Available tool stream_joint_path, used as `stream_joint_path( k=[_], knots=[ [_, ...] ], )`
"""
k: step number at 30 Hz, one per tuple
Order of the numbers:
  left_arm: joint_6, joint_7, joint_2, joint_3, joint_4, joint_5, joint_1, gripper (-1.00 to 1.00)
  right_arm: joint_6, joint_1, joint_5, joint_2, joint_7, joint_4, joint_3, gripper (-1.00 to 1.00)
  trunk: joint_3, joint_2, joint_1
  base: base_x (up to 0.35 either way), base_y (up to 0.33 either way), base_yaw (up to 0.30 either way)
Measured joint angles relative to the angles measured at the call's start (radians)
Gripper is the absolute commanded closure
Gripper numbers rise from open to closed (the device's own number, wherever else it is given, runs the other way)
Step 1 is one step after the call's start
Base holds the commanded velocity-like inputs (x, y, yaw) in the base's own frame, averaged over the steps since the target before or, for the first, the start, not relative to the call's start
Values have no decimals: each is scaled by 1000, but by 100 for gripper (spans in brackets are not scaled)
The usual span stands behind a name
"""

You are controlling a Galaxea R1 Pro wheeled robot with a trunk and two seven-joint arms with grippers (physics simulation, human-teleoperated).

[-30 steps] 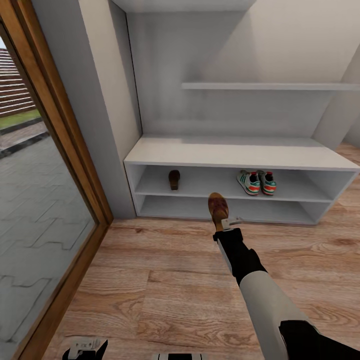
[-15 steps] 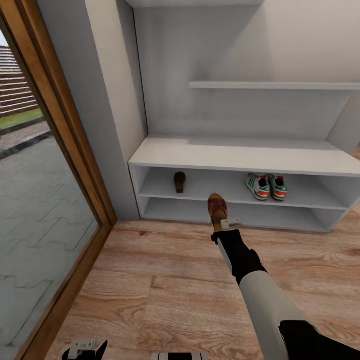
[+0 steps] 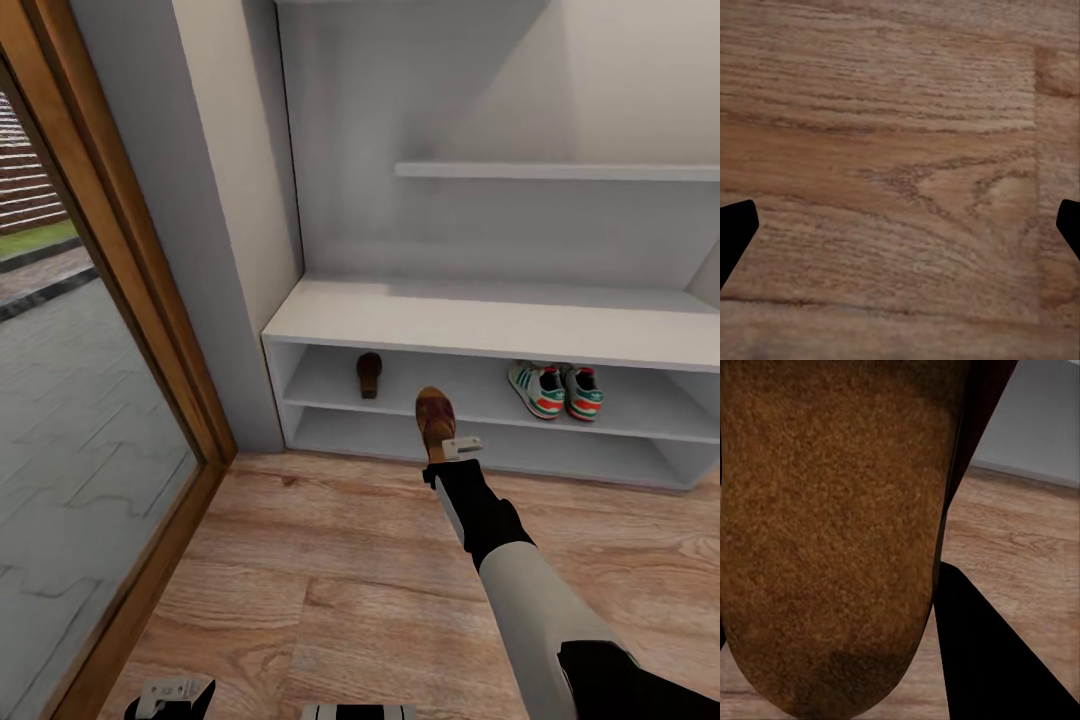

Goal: Pick up the two gym shoes and the two sandals from the corridor floor and place them onto the hallstand (shoe rack) in the corridor, making sure they are on the rack and not on the floor. Arrange them so the two gym shoes are next to each other and the two sandals are next to each other.

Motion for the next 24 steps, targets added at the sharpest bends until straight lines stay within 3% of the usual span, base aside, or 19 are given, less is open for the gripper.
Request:
stream_joint_path(
  k=[6,16,24],
  knots=[
    [-1,0,-1,-1,0,0,0,-100,0,0,0,0,0,5,0,100,0,0,0,67,0,0],
    [0,0,-2,-2,0,0,0,-100,0,0,0,0,0,7,-1,100,0,0,-1,298,0,0],
    [-1,0,-6,-2,0,-1,0,-100,0,0,0,0,0,8,-1,100,0,0,0,26,0,206]
  ],
)
